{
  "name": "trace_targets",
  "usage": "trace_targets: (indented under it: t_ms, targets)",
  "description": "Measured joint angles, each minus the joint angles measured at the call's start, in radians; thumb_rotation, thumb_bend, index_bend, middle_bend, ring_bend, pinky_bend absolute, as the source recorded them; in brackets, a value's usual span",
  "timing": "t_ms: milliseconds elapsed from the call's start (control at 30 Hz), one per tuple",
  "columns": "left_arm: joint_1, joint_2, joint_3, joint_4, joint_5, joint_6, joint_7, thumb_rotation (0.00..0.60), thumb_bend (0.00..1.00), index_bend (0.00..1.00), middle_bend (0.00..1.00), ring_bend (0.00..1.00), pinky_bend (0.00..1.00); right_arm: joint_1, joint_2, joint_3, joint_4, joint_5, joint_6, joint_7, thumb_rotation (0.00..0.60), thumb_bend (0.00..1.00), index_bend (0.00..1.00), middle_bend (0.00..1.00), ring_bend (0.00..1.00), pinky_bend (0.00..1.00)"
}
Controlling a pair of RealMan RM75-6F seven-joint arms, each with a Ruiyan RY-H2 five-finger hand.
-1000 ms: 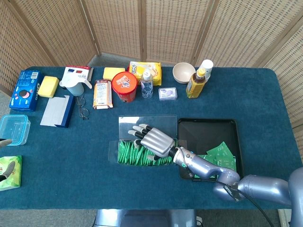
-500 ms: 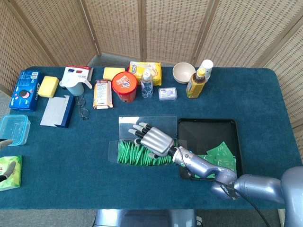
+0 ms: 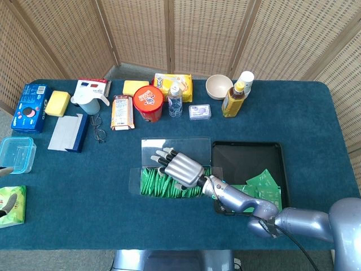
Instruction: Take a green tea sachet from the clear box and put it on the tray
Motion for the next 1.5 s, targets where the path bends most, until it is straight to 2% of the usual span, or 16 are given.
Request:
trace_targets:
  t_ms: [300,567,800,1067,1367,1500]
  targets:
    - [0.000,-0.006,0.001,0.013,-0.005,-0.003,-0.009,0.600,0.31,0.25,0.25,0.20,0.30,0.011,-0.018,-0.003,0.024,0.012,-0.018,-0.023,0.600,0.25,0.44,0.10,0.06,0.11]
    - [0.002,-0.008,0.002,0.020,-0.007,-0.001,-0.015,0.600,0.31,0.25,0.25,0.20,0.30,0.024,-0.035,-0.005,0.035,0.018,-0.032,-0.049,0.600,0.25,0.53,0.12,0.08,0.11]
    - [0.003,-0.008,0.001,0.026,-0.007,0.000,-0.022,0.600,0.31,0.25,0.25,0.20,0.30,0.028,-0.044,-0.009,0.035,0.017,-0.032,-0.071,0.600,0.25,0.56,0.13,0.09,0.11]
    - [0.006,-0.008,0.002,0.030,-0.007,0.004,-0.029,0.600,0.31,0.25,0.25,0.20,0.30,0.028,-0.050,-0.003,0.022,0.024,-0.019,-0.087,0.600,0.25,0.66,0.16,0.11,0.12]
    - [0.006,-0.007,0.002,0.030,-0.004,0.006,-0.033,0.600,0.31,0.25,0.25,0.20,0.30,0.024,-0.055,-0.001,0.014,0.025,-0.003,-0.094,0.600,0.25,0.65,0.16,0.12,0.12]
    - [0.007,-0.006,0.002,0.031,-0.005,0.006,-0.034,0.600,0.31,0.25,0.25,0.20,0.30,0.024,-0.057,0.000,0.016,0.024,-0.001,-0.090,0.600,0.29,0.64,0.16,0.12,0.12]
